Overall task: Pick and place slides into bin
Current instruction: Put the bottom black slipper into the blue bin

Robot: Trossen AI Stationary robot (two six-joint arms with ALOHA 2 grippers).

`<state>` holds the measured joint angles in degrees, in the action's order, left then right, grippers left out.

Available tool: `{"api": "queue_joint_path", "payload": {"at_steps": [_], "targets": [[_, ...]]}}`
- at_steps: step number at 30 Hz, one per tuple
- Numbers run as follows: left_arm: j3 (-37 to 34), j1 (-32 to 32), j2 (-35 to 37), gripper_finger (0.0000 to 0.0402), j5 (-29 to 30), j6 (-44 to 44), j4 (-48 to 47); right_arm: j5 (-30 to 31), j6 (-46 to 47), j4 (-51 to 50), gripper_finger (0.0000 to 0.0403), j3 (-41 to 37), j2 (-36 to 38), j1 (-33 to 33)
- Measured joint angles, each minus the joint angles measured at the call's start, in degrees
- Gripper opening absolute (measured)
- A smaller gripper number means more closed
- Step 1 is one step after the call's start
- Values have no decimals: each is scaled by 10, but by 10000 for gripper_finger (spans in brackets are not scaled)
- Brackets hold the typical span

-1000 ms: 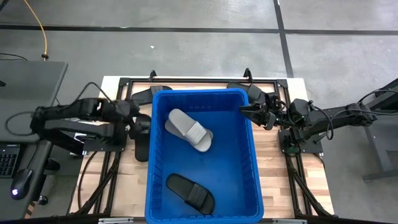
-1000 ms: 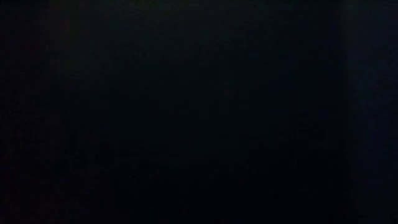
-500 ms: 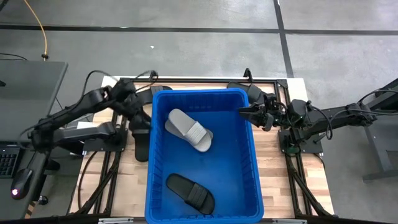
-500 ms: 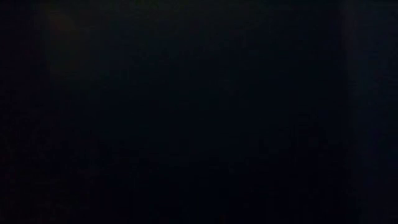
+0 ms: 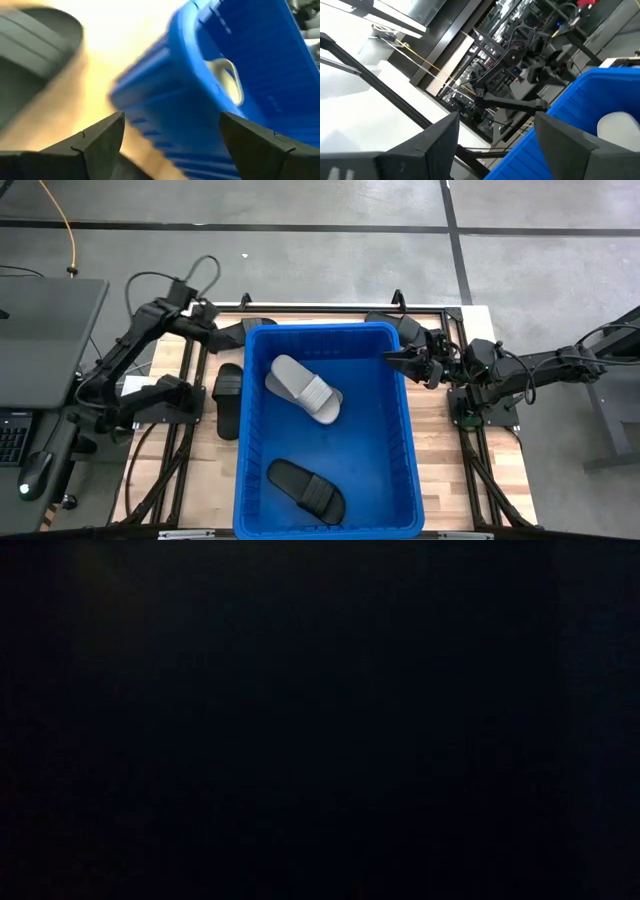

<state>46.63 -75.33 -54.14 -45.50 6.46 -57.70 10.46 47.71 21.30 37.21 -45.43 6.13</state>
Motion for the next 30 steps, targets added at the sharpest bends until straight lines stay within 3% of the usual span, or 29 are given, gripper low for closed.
{"api": "queue_joint_path", "payload": {"at_steps": [5, 8, 12, 15, 18, 24, 28, 30], "targets": [[-1, 18, -17, 335, 0, -34, -4, 1, 0, -5, 248, 0, 0, 0], [-1, 20, -1, 334, 25, 9, -49, -12, 3, -7, 248, 0, 0, 0], [-1, 18, 28, 323, 124, 79, -154, -29, 3, -13, 248, 0, 1, 0], [-1, 20, 48, 314, 134, 140, -233, -31, -1, -23, 248, 0, 1, 0], [-1, 35, 75, 303, 137, 154, -236, -19, -2, -35, 248, 0, 1, 0], [0, 101, 104, 284, 170, 140, -235, -14, 0, -60, 248, 0, 1, -1], [18, 182, 105, 283, 174, 133, -233, 0, 5, -78, 248, 0, 1, -1], [41, 229, 106, 284, 207, 122, -233, 10, 9, -88, 248, 0, 1, -1]]}}
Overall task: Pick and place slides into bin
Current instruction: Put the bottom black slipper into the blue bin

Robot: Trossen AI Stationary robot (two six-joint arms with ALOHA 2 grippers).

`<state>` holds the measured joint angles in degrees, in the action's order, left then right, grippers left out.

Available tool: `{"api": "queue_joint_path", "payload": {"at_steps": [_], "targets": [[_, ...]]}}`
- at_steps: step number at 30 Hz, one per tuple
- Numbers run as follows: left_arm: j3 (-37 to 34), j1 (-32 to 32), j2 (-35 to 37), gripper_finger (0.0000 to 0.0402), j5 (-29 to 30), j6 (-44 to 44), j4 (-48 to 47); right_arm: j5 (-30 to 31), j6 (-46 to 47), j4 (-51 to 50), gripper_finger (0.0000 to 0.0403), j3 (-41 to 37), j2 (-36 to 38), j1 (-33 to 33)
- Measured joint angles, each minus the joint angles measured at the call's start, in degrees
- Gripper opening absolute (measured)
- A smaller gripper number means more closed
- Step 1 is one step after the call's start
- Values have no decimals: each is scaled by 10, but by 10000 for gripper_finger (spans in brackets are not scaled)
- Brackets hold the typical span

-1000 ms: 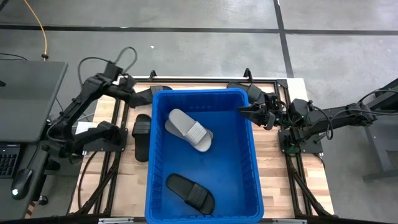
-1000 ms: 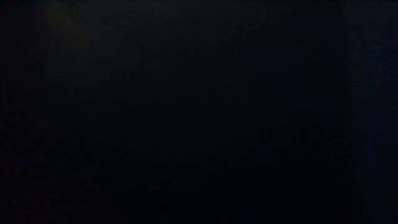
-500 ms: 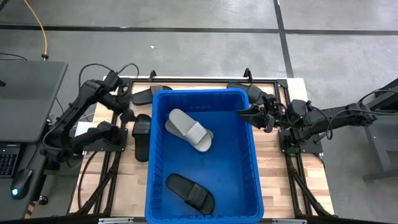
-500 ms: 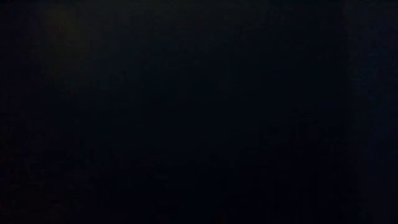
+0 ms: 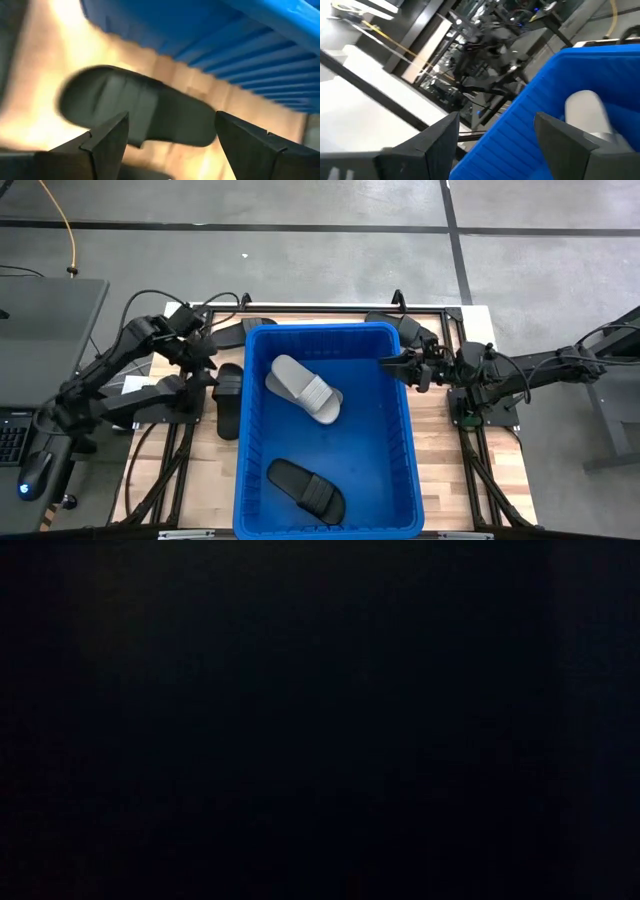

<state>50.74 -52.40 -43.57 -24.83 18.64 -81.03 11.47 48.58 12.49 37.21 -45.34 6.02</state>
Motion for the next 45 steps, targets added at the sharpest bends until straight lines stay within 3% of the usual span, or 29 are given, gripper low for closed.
{"api": "queue_joint_path", "payload": {"at_steps": [5, 8, 12, 17, 22, 33, 41, 45], "targets": [[64, 109, 3, 282, 132, -16, -6, 10, -11, -27, 248, 0, 0, 0], [90, 171, 5, 280, 150, -31, 5, 9, -8, -36, 248, 0, 0, 0], [99, 256, 3, 280, 234, -40, -11, -6, -9, -48, 248, 0, 0, 0], [86, 365, -4, 280, 292, -102, -9, -12, 8, -82, 248, 0, 0, 0], [65, 463, -31, 280, 301, -179, -12, 6, 50, -112, 248, 0, 0, 0], [35, 650, -135, 280, 390, -178, 22, 8, 56, -124, 248, 0, 0, 0], [35, 699, -245, 280, 408, -118, 12, 5, 55, -132, 248, 0, 0, 0], [14, 698, -270, 280, 412, -163, 14, 1, 66, -142, 248, 0, 0, 0]]}}
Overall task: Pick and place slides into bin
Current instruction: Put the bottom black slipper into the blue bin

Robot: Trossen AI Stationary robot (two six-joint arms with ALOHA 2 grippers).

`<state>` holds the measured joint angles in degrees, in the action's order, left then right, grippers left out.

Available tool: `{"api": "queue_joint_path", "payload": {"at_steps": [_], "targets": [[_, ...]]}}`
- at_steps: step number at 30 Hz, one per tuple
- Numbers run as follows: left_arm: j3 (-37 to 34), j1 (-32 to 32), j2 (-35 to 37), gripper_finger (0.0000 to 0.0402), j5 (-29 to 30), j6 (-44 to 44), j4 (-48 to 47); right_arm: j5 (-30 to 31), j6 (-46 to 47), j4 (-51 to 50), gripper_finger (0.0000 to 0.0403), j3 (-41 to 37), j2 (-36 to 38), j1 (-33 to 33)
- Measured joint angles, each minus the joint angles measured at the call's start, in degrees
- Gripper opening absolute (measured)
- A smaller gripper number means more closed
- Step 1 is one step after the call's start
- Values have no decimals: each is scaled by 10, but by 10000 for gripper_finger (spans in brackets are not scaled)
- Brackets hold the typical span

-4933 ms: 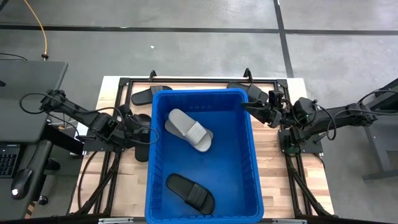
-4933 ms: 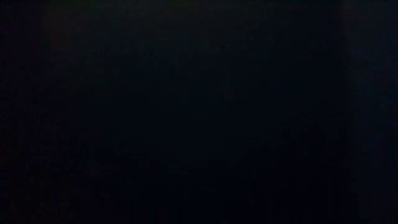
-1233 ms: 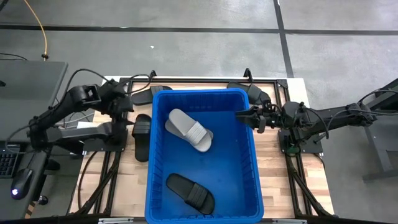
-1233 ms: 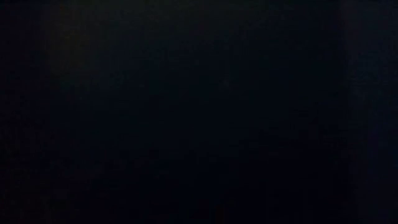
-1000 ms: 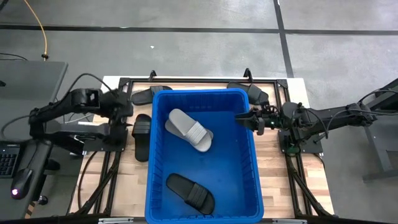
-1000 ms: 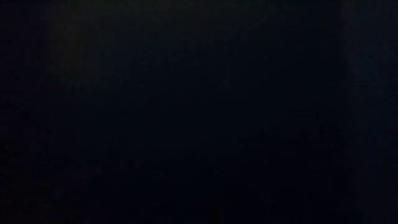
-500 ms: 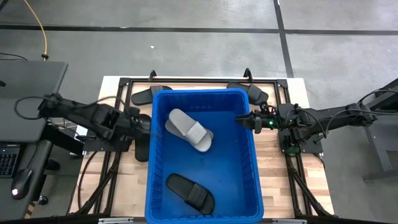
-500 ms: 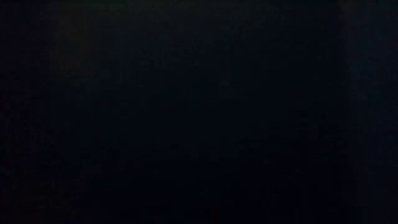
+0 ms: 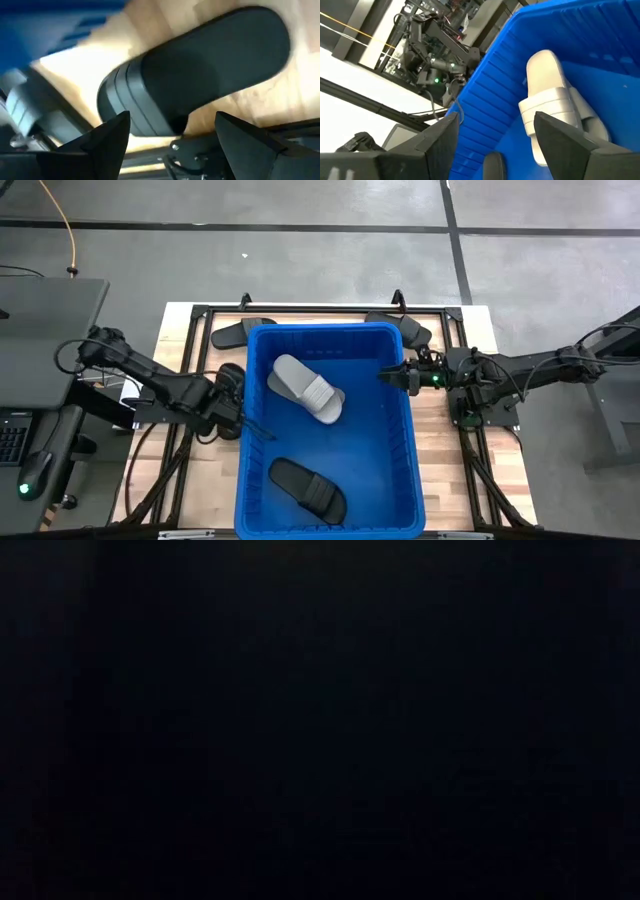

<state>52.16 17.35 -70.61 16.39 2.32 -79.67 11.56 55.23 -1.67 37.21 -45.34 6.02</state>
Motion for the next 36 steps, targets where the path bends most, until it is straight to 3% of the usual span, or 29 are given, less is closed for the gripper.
{"api": "queue_joint_path", "payload": {"at_steps": [6, 12, 16, 19, 28, 36], "targets": [[-18, 1, -2, 280, -2, -43, 4, -6, 2, -16, 248, 0, 0, 0], [-8, 48, 6, 280, 57, -21, -19, -6, 3, -29, 248, 0, -1, 0], [-8, 75, 8, 280, 79, -59, -72, -6, 3, -28, 248, 0, -1, 0], [-8, 98, 8, 280, 83, -113, -109, -5, 3, -28, 248, 0, -1, 0], [-8, 104, 10, 280, 29, -348, -105, 25, 3, -32, 248, 0, -2, 0], [-44, 104, 10, 280, 24, -517, -86, 39, 3, -33, 248, 0, -6, 0]]}}
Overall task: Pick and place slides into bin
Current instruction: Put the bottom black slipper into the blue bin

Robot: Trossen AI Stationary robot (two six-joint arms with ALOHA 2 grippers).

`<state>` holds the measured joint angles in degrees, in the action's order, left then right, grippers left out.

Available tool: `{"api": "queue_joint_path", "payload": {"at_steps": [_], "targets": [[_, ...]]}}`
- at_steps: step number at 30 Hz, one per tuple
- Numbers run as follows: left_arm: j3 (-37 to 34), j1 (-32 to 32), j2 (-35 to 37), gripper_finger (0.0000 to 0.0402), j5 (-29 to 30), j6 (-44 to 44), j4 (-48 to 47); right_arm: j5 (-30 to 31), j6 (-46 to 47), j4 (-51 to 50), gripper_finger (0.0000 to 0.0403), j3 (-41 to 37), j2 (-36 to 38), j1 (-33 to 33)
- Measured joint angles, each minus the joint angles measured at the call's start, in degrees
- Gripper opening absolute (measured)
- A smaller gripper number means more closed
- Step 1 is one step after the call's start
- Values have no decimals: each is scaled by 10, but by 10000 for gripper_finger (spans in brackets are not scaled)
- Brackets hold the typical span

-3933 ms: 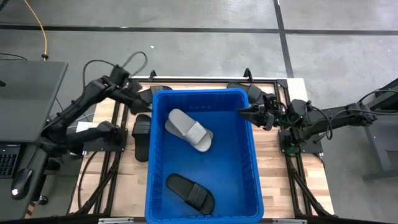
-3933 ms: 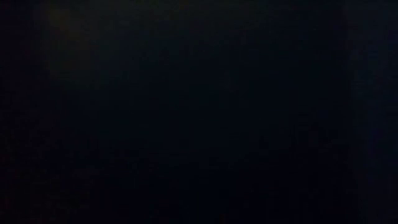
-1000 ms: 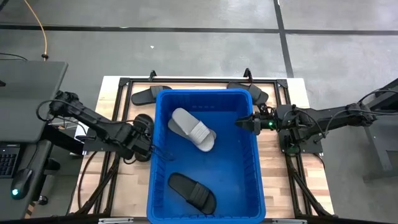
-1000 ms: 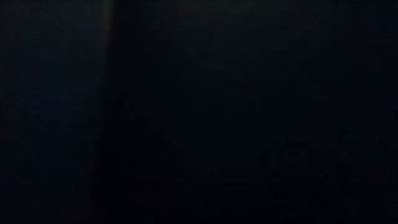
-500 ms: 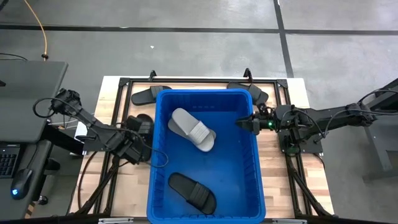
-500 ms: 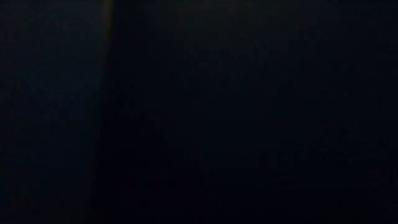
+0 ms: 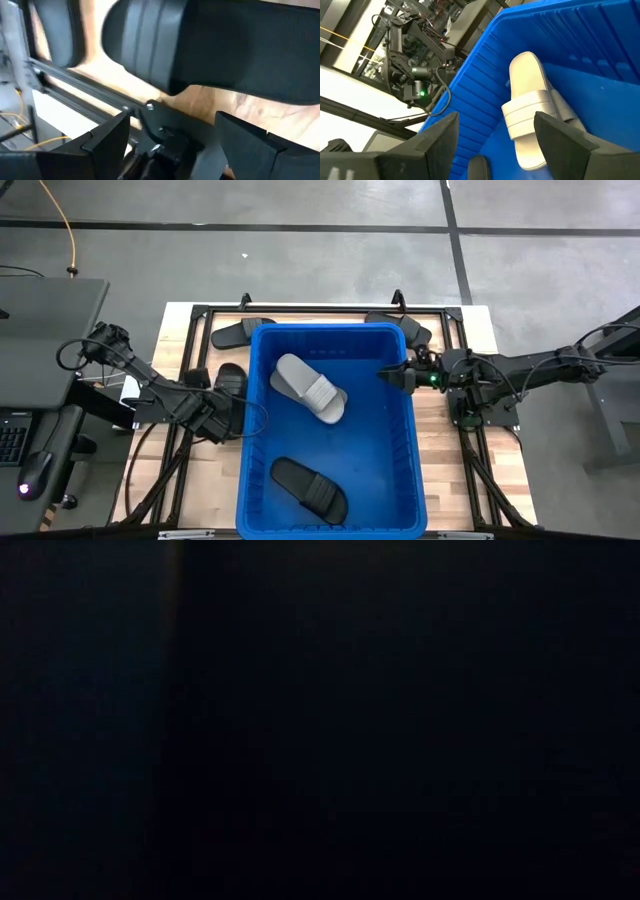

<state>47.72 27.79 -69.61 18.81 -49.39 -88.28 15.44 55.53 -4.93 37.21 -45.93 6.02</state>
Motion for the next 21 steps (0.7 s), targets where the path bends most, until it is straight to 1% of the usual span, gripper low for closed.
{"api": "queue_joint_path", "payload": {"at_steps": [2, 7, 10, 12, 15, 18, 21], "targets": [[-5, 0, -2, 280, -11, -5, 4, -3, 2, -1, 248, 0, -1, 0], [1, -4, -4, 280, 11, -48, 5, -4, 12, -1, 248, 0, -3, 0], [1, -27, 2, 280, -22, -68, 61, -4, 19, -1, 248, 0, -4, 0], [1, -32, 6, 280, -29, -68, 101, -4, 25, -1, 248, 0, -4, 0], [1, -30, 5, 280, 2, -69, 147, -4, 23, -5, 248, 0, -4, 0], [1, -31, -6, 280, 31, -84, 152, -4, 26, -5, 248, 0, -6, 0], [1, -30, -17, 280, 82, -77, 151, -4, 27, -5, 248, 0, -8, 0]]}}
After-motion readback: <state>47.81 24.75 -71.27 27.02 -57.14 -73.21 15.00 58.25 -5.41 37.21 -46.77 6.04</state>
